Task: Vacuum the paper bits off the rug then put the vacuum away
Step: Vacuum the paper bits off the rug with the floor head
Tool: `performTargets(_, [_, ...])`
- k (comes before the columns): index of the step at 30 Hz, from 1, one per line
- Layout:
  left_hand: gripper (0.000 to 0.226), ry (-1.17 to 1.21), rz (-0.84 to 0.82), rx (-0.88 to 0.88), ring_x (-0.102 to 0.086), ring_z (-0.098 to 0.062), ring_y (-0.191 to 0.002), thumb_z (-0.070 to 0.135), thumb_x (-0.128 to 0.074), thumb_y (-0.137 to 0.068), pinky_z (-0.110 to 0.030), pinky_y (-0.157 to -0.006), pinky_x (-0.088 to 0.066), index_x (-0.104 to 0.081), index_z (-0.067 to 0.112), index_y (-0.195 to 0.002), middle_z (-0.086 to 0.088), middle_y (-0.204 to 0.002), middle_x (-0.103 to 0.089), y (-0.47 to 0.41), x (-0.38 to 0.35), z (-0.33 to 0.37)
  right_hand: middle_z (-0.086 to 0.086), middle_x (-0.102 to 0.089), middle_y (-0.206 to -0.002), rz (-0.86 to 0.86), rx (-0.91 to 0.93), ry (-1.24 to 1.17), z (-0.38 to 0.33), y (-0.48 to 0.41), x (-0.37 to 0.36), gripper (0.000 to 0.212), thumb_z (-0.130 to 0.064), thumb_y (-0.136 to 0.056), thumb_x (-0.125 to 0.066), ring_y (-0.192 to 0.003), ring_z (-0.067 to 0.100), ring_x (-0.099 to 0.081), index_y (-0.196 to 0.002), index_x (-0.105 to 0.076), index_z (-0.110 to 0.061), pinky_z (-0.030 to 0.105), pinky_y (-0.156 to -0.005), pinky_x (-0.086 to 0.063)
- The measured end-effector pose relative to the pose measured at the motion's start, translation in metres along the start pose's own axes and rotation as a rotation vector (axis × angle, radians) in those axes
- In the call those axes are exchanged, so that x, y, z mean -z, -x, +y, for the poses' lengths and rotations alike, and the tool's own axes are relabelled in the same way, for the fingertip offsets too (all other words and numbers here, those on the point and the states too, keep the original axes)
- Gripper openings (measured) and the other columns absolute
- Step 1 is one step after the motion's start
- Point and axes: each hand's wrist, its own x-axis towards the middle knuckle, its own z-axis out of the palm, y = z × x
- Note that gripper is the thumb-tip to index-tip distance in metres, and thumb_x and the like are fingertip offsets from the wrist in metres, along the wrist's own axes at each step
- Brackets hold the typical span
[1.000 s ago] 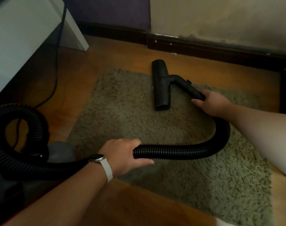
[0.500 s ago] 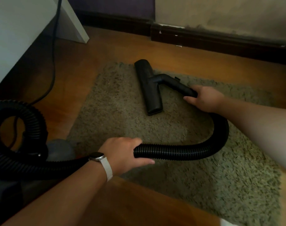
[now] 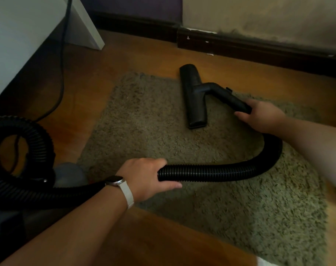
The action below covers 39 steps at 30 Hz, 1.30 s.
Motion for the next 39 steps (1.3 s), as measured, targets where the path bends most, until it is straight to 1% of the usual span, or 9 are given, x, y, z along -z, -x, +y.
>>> performTargets(6, [0.059, -0.002, 0.020, -0.023, -0.056, -0.006, -0.072, 0.088, -0.040, -0.075, -0.026, -0.061, -0.043, -0.052, 0.033, -0.094, 0.012, -0.076, -0.056, 0.002, 0.002, 0.003, 0.001, -0.062, -0.095, 0.029, -0.048, -0.089, 0.023, 0.013, -0.001, 0.044, -0.053, -0.096, -0.053, -0.079, 0.020, -0.061, -0.130, -0.053, -0.024, 0.038, -0.073, -0.055])
performTargets(11, [0.060, -0.021, 0.047, -0.046, -0.057, -0.009, -0.074, 0.088, -0.041, -0.074, -0.027, -0.059, -0.038, -0.054, 0.033, -0.097, 0.011, -0.078, -0.057, 0.005, 0.003, 0.009, 0.001, -0.063, -0.091, 0.096, -0.041, -0.071, 0.036, 0.025, -0.001, 0.043, -0.052, -0.096, -0.054, -0.075, 0.019, -0.061, -0.128, -0.054, -0.024, 0.034, -0.064, -0.053])
performTargets(15, [0.059, -0.015, 0.036, -0.058, -0.057, -0.009, -0.075, 0.087, -0.042, -0.075, -0.027, -0.061, -0.042, -0.054, 0.034, -0.097, 0.011, -0.078, -0.056, 0.008, 0.005, 0.012, 0.003, -0.063, -0.086, 0.099, -0.043, -0.084, 0.037, 0.035, -0.001, 0.035, -0.049, -0.097, -0.055, -0.071, 0.020, -0.062, -0.121, -0.055, -0.024, 0.031, -0.055, -0.047])
performTargets(20, [0.060, -0.046, -0.014, -0.080, -0.057, -0.008, -0.078, 0.087, -0.043, -0.074, -0.028, -0.068, -0.047, -0.053, 0.034, -0.100, 0.013, -0.081, -0.056, 0.012, 0.003, 0.016, -0.001, -0.064, -0.082, 0.031, 0.035, -0.026, 0.034, 0.061, -0.009, 0.032, -0.049, -0.095, -0.057, -0.067, 0.016, -0.064, -0.118, -0.055, -0.027, 0.031, -0.054, -0.049])
performTargets(24, [0.059, -0.060, -0.094, -0.108, -0.057, -0.007, -0.077, 0.088, -0.042, -0.074, -0.027, -0.066, -0.045, -0.051, 0.034, -0.097, 0.014, -0.083, -0.058, 0.016, -0.006, 0.015, -0.005, -0.065, -0.082, -0.086, 0.113, 0.083, 0.025, 0.072, -0.024, 0.035, -0.052, -0.096, -0.054, -0.065, 0.012, -0.064, -0.124, -0.053, -0.031, 0.033, -0.057, -0.055])
performTargets(28, [0.058, -0.080, -0.146, -0.106, -0.057, -0.007, -0.080, 0.087, -0.043, -0.074, -0.027, -0.068, -0.046, -0.052, 0.036, -0.100, 0.014, -0.088, -0.059, 0.021, -0.014, 0.014, -0.004, -0.064, -0.081, -0.099, 0.165, 0.114, 0.014, 0.075, -0.033, 0.034, -0.055, -0.096, -0.051, -0.067, 0.013, -0.063, -0.121, -0.052, -0.031, 0.037, -0.062, -0.057])
performTargets(32, [0.060, -0.130, -0.172, -0.146, -0.060, -0.009, -0.085, 0.088, -0.042, -0.074, -0.030, -0.071, -0.047, -0.052, 0.035, -0.101, 0.012, -0.092, -0.061, 0.027, -0.018, 0.017, -0.011, -0.056, -0.077, -0.136, 0.329, 0.239, 0.003, 0.086, -0.047, 0.037, -0.058, -0.095, -0.050, -0.066, 0.010, -0.056, -0.120, -0.049, -0.029, 0.031, -0.057, -0.045])
performTargets(35, [0.058, -0.120, -0.204, -0.156, -0.060, -0.009, -0.086, 0.087, -0.044, -0.074, -0.030, -0.072, -0.048, -0.053, 0.035, -0.100, 0.013, -0.093, -0.061, 0.034, -0.020, 0.018, -0.010, -0.053, -0.079, -0.126, 0.450, 0.310, -0.002, 0.095, -0.061, 0.041, -0.058, -0.095, -0.049, -0.071, 0.015, -0.054, -0.122, -0.051, -0.027, 0.030, -0.062, -0.041])
performTargets(39, [0.058, -0.083, -0.207, -0.157, -0.059, -0.008, -0.083, 0.087, -0.042, -0.075, -0.030, -0.073, -0.049, -0.052, 0.035, -0.099, 0.014, -0.091, -0.060, 0.044, -0.020, 0.022, -0.010, -0.055, -0.083, -0.138, 0.429, 0.291, 0.004, 0.094, -0.056, 0.042, -0.058, -0.095, -0.049, -0.072, 0.013, -0.053, -0.125, -0.050, -0.030, 0.029, -0.063, -0.041])
